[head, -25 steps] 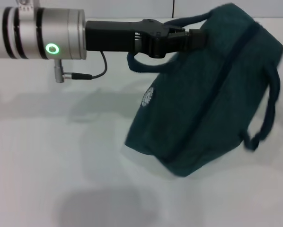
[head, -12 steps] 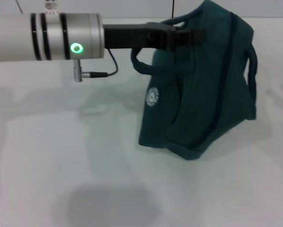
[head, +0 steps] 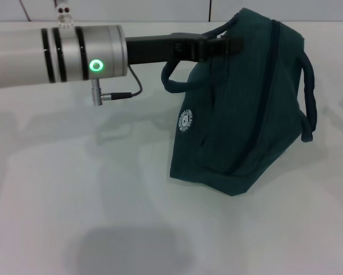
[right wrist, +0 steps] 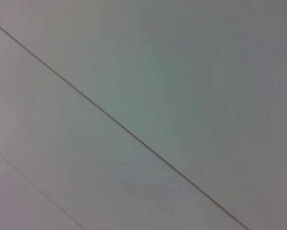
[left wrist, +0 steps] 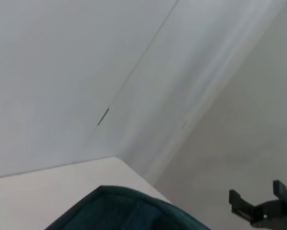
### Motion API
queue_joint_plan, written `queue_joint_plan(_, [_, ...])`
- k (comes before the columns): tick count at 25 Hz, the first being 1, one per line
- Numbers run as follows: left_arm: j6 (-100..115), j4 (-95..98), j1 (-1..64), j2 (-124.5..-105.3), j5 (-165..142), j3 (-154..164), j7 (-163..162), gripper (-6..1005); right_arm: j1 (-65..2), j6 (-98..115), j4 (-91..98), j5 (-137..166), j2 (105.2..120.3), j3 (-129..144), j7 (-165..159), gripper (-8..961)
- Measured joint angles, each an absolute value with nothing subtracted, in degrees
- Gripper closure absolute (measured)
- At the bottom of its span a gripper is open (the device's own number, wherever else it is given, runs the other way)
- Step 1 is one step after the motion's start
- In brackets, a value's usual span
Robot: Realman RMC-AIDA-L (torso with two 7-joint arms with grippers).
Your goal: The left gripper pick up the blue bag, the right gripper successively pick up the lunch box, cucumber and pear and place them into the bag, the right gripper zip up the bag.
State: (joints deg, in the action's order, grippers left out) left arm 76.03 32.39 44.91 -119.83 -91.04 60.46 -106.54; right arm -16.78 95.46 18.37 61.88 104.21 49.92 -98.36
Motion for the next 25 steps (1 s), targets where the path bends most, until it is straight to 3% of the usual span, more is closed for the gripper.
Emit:
queue_joint_plan(5, [76.7,32.4,42.1,-119.75,-85.7,60.4,-103.0,772,-16.9,96.1,18.5,61.9,103.81,50.3,-98.3,149])
queue_joint_plan(10, [77.0,32.8,39.7,-119.71,-83.9,60.3,-101.9,589,-17.5,96.8,18.6,62.2,103.54,50.4,-97.8,147])
queue_joint_plan(14, [77.3,34.7,38.2,-118.61,-81.5,60.1,-101.9,405,-18.9,100.7,21.7,67.0,103.62,50.4,-92.5,145])
queue_joint_plan(16, [78.1,37.5,37.3,-117.93,-81.2,60.1,-101.7,307,-19.8,103.5,25.2,70.6,104.34,50.4,-89.3,144])
queue_joint_plan(25, [90.6,47.6,31.5,-115.04,-80.8,60.0,-92.8,143,-21.7,108.8,38.1,80.8,109.7,50.4,-76.1,118])
